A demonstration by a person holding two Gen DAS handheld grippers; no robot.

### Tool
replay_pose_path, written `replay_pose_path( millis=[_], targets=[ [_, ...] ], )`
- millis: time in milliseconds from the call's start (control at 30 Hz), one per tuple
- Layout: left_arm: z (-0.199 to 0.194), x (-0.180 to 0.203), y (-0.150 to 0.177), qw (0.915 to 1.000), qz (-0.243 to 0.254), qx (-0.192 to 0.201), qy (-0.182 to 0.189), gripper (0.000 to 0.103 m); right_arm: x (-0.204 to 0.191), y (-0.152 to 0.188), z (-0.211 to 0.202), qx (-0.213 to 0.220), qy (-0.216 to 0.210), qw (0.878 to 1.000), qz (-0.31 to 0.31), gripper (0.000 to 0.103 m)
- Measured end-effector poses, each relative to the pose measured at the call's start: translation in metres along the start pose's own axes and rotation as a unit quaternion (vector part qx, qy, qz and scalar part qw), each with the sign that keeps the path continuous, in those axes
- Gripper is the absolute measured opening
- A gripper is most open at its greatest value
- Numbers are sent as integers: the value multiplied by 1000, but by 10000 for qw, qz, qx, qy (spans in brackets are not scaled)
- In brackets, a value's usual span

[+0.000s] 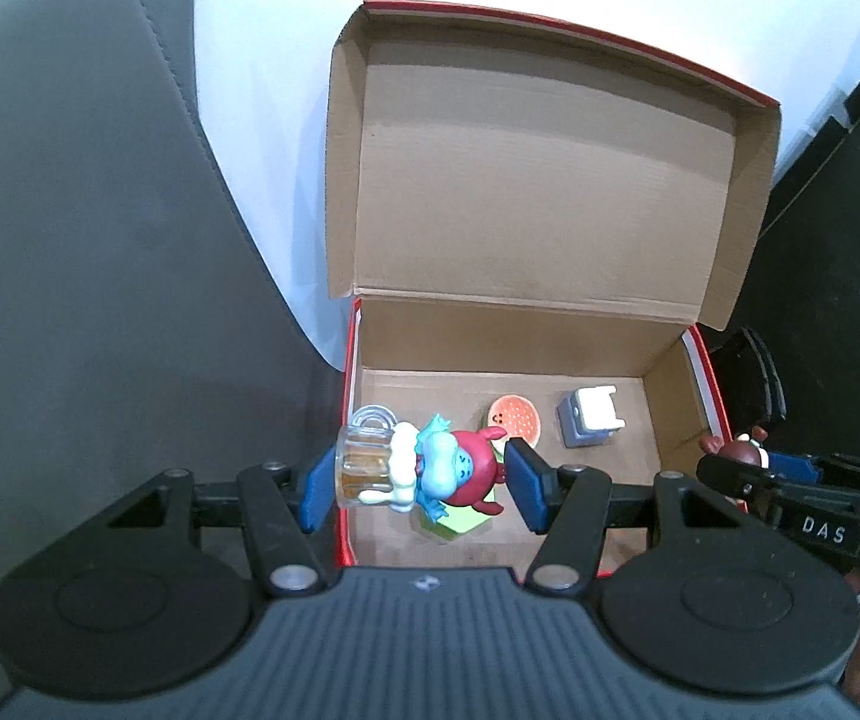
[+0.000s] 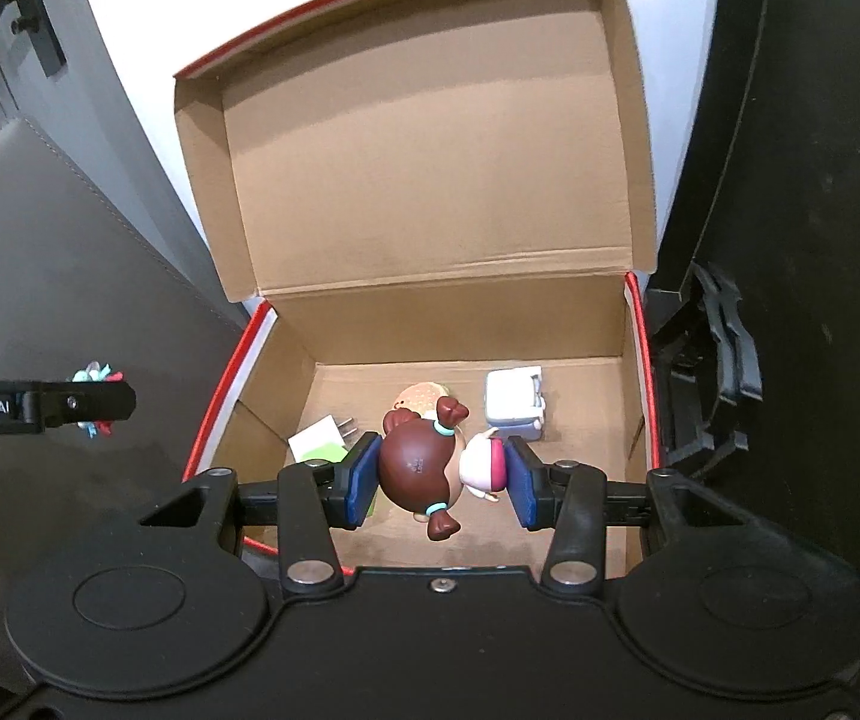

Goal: Organize objects
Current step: 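Lift the Smurf figure with the left tool while the right tool lifts the brown figure toward the shoebox, then lower the Smurf figure into the shoebox while the right tool lowers the brown figure beside the hamburger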

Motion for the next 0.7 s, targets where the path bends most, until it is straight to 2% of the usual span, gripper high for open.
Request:
replay_pose_path(
  millis=[700],
  targets=[
    [96,7,-25,9991,-138,-405,32,58,12,-12,69,-620,74,9977,-270,44]
  ],
)
Point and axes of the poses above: each gripper's, at about its wrist camera, not at the fingertips, and z roughly the way its jaws point, x to its right, y to its underside, the point moved 8 cm from there along z, roughly the way its jaws point, and after that the axes turned 6 degrees about z, right-handed, at the moved point
